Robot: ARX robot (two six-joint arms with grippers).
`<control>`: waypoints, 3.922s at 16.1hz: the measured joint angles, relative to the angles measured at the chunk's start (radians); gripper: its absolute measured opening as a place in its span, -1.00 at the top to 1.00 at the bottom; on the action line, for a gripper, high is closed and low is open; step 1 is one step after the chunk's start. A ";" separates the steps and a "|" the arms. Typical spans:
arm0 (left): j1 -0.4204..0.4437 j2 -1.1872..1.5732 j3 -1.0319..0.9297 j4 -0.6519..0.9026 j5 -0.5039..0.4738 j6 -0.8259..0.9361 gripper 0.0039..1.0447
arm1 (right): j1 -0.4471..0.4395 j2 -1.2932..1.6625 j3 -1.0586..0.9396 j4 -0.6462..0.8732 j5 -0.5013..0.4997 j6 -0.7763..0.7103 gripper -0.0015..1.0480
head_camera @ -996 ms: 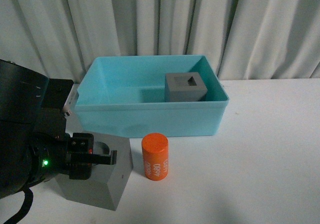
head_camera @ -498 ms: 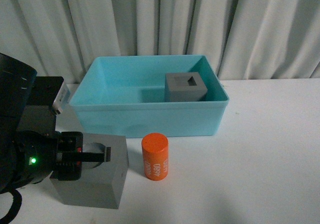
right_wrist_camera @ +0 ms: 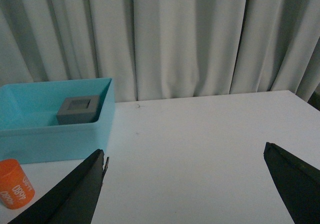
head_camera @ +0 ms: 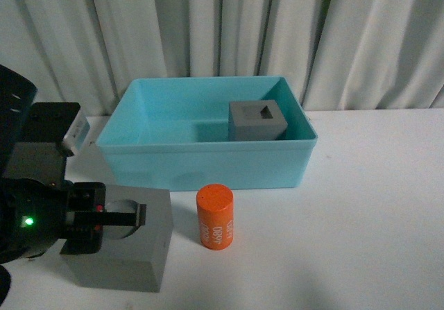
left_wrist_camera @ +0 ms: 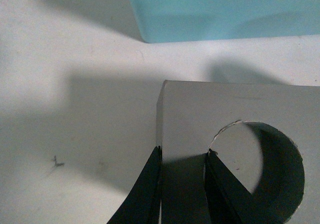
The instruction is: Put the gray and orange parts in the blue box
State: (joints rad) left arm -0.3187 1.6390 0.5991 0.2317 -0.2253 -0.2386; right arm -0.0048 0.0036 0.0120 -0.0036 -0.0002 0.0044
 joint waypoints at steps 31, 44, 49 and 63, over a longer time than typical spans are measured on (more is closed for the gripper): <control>0.072 0.532 0.866 -0.181 -0.151 0.112 0.64 | 0.000 0.000 0.000 0.000 0.000 0.000 -0.87; 0.136 -0.183 0.331 -0.138 0.164 -0.107 -0.88 | 0.000 0.000 0.000 0.000 0.000 0.000 -0.87; 0.190 -0.685 -0.304 -0.014 0.148 -0.009 -0.72 | 0.000 0.000 0.000 0.000 0.000 0.000 -0.87; 0.318 -1.225 -0.589 0.177 0.225 0.224 0.97 | 0.005 0.000 0.000 0.000 0.000 0.000 -0.87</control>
State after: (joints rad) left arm -0.0010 0.4145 0.0101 0.4084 -0.0002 -0.0151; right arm -0.0002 0.0032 0.0120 -0.0036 0.0002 0.0040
